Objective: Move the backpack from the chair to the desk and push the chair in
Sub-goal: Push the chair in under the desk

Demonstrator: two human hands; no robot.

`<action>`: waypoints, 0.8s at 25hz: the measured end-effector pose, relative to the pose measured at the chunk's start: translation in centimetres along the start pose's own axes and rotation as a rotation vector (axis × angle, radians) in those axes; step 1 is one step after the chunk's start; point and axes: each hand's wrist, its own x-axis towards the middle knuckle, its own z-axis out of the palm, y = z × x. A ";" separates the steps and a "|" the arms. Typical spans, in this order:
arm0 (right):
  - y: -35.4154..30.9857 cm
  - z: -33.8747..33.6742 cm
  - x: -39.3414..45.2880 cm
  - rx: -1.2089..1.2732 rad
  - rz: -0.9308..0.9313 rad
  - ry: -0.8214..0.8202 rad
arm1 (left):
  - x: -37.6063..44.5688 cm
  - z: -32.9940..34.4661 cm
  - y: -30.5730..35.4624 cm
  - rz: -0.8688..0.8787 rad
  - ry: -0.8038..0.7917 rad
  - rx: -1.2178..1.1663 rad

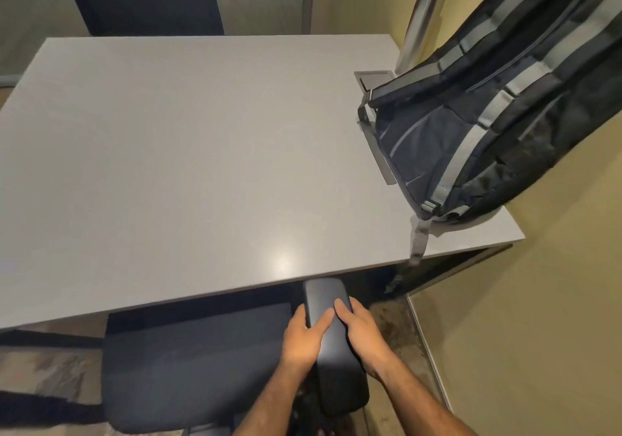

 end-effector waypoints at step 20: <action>6.7 0.1 6.1 -0.012 0.113 -0.042 | 5.4 0.9 -4.5 -0.114 0.069 0.108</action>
